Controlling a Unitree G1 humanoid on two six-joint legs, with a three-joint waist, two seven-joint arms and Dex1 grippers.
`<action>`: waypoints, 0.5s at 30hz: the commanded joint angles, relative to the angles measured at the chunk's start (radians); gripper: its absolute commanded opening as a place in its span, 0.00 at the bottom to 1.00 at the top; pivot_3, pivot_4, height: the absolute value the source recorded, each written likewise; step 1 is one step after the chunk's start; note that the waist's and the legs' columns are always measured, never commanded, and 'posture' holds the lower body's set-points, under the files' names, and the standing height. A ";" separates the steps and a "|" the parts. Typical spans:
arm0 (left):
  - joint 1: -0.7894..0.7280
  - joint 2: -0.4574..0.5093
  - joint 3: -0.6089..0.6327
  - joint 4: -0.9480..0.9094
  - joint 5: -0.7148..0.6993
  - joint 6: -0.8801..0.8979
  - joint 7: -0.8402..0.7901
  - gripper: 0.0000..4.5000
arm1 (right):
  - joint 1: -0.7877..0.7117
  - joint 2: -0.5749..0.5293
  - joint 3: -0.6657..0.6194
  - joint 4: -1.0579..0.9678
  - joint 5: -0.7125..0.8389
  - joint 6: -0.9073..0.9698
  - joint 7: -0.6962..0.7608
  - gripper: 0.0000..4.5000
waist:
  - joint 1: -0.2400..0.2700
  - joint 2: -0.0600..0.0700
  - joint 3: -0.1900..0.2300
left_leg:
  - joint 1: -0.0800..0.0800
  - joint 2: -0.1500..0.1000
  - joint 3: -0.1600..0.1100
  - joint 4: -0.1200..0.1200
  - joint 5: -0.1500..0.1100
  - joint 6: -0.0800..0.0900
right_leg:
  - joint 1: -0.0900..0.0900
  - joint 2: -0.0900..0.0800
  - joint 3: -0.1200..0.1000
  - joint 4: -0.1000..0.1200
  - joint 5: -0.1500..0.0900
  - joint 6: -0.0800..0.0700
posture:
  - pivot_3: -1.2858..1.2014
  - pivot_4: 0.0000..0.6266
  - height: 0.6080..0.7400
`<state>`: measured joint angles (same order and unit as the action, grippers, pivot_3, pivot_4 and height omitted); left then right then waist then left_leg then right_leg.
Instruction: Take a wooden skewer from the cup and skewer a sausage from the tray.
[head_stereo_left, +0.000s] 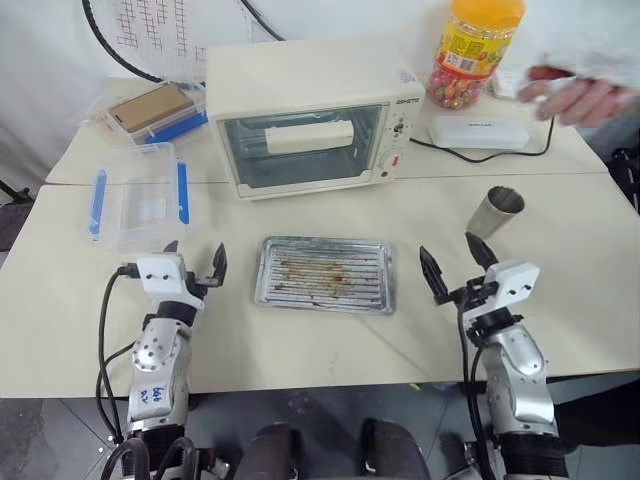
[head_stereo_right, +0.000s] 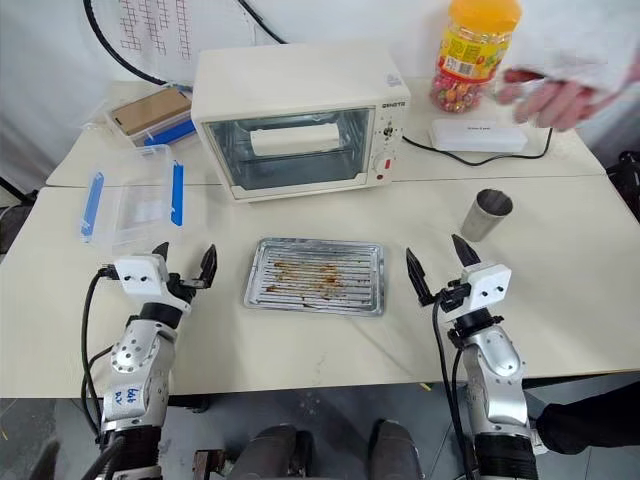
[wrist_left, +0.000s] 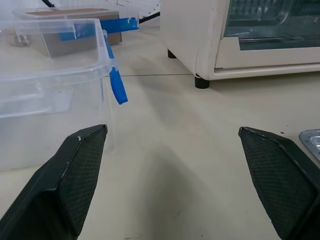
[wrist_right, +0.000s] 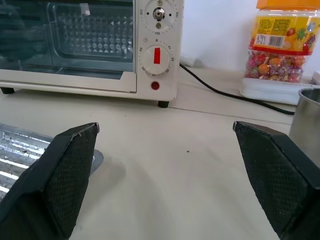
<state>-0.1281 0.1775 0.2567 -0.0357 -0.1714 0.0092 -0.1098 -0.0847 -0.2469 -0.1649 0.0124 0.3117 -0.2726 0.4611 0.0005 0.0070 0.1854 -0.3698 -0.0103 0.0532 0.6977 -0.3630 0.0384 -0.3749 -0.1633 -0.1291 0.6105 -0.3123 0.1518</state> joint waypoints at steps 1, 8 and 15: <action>-0.016 0.006 0.022 -0.006 -0.013 -0.017 0.012 0.99 | 0.023 -0.003 -0.013 -0.063 0.004 0.006 -0.017 1.00 | 0.001 0.000 0.000 | 0.000 0.000 0.000 0.000 0.000 0.000 | 0.000 0.000 0.000 0.000 0.000 0.000 | 0.52 0.24 1.00; -0.008 0.002 0.037 -0.008 -0.014 -0.013 0.037 0.99 | 0.038 -0.010 -0.011 -0.085 0.007 0.030 -0.013 1.00 | 0.001 0.000 0.000 | 0.000 0.000 0.000 0.000 0.000 0.000 | 0.000 0.000 0.000 0.000 0.000 0.000 | 0.52 0.24 1.00; 0.003 -0.007 0.050 -0.016 -0.014 -0.016 0.061 0.99 | 0.043 -0.016 -0.011 -0.095 0.010 0.042 -0.005 1.00 | 0.001 0.000 0.000 | 0.000 0.000 0.000 0.000 0.000 0.000 | 0.000 0.000 0.000 0.000 0.000 0.000 | 0.52 0.24 1.00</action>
<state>-0.1363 0.1722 0.2968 -0.0217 -0.1778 0.0096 -0.0544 -0.0494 -0.2510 -0.1634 -0.0374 0.3118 -0.2296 0.4545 0.0013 0.0069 0.1854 -0.3698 -0.0103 0.0530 0.6977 -0.3630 0.0384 -0.3748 -0.1633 -0.1291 0.6107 -0.3123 0.1518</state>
